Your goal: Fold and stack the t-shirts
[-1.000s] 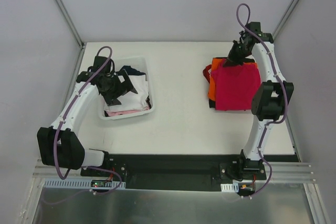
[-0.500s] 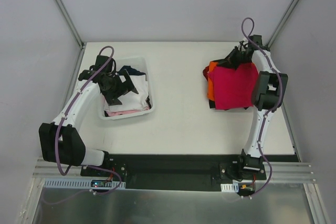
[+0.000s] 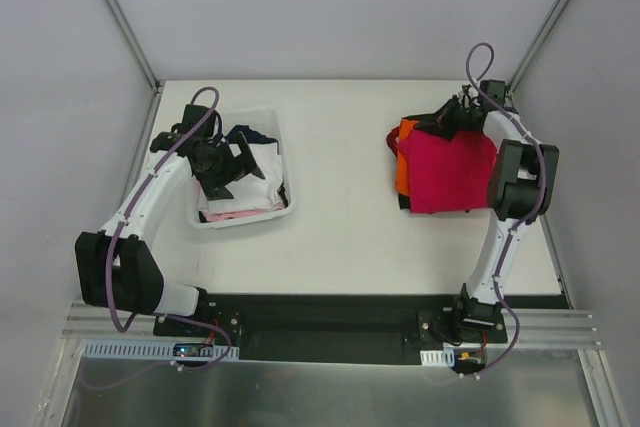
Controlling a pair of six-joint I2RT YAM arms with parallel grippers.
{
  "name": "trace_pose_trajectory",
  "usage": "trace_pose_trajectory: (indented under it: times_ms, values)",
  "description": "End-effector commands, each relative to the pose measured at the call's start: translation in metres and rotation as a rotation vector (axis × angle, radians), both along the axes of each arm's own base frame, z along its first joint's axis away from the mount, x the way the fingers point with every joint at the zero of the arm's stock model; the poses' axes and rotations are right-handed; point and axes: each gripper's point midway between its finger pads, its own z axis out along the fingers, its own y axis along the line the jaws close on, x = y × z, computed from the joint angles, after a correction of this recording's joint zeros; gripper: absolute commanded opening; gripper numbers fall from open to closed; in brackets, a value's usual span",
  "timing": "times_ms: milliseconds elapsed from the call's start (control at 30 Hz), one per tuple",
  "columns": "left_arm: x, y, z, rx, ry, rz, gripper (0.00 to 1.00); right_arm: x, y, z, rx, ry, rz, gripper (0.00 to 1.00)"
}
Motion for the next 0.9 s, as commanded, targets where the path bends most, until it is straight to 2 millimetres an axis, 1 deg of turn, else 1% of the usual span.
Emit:
trace_pose_trajectory:
  times_ms: [0,33,67,133,200,233,300,333,367,400,467,533,567,667,733,767,833,867]
  values:
    - [0.004,-0.006,0.013,-0.007,-0.046,-0.044,0.99,-0.05,-0.037,-0.058,-0.063,0.291,-0.152,0.01]
    - [0.005,-0.005,0.013,-0.003,-0.047,-0.044,1.0,-0.057,-0.04,-0.062,-0.062,0.305,-0.163,0.01]
    - [0.004,-0.005,0.013,-0.003,-0.047,-0.045,0.99,-0.057,-0.048,-0.059,-0.061,0.298,-0.181,0.01]
    - [0.003,-0.006,0.014,-0.005,-0.047,-0.048,0.99,-0.059,-0.053,-0.052,-0.07,0.275,-0.178,0.01]
    - [0.003,-0.006,0.014,-0.005,-0.049,-0.048,0.99,-0.065,-0.063,-0.051,-0.085,0.278,-0.192,0.01]
    - [0.003,-0.005,0.014,-0.003,-0.05,-0.05,0.99,-0.066,-0.068,-0.043,-0.093,0.263,-0.204,0.01]
    - [0.003,-0.006,0.015,-0.005,-0.052,-0.053,0.99,-0.075,-0.08,-0.045,-0.106,0.277,-0.238,0.01]
    - [0.003,-0.006,0.014,-0.005,-0.049,-0.053,0.99,-0.078,-0.084,-0.044,-0.107,0.278,-0.251,0.01]
    - [0.002,-0.006,0.015,-0.004,-0.051,-0.054,0.99,-0.08,-0.092,-0.039,-0.104,0.272,-0.272,0.01]
    - [0.002,-0.005,0.015,-0.002,-0.053,-0.053,0.99,-0.086,-0.095,-0.041,-0.096,0.288,-0.28,0.01]
    - [0.002,-0.005,0.014,-0.003,-0.051,-0.053,0.99,-0.095,-0.105,-0.038,-0.091,0.301,-0.301,0.01]
    - [0.002,-0.005,0.014,-0.001,-0.05,-0.053,0.99,-0.105,-0.111,-0.039,-0.1,0.323,-0.308,0.01]
    - [0.002,-0.005,0.013,-0.003,-0.046,-0.054,0.99,-0.112,-0.115,-0.038,-0.096,0.346,-0.319,0.01]
    - [0.004,-0.006,0.013,-0.005,-0.045,-0.055,1.0,-0.126,-0.123,-0.033,-0.107,0.376,-0.329,0.02]
    - [0.006,-0.006,0.014,-0.003,-0.049,-0.057,0.99,-0.13,-0.125,-0.03,-0.108,0.388,-0.324,0.02]
    - [0.007,-0.007,0.013,-0.006,-0.042,-0.057,0.99,-0.14,-0.124,-0.031,-0.108,0.43,-0.305,0.01]
    - [0.01,-0.008,0.016,-0.012,-0.048,-0.062,0.99,-0.149,-0.126,-0.029,-0.13,0.466,-0.286,0.01]
    - [0.012,-0.009,0.015,-0.014,-0.045,-0.064,0.99,-0.162,-0.124,-0.028,-0.133,0.523,-0.272,0.01]
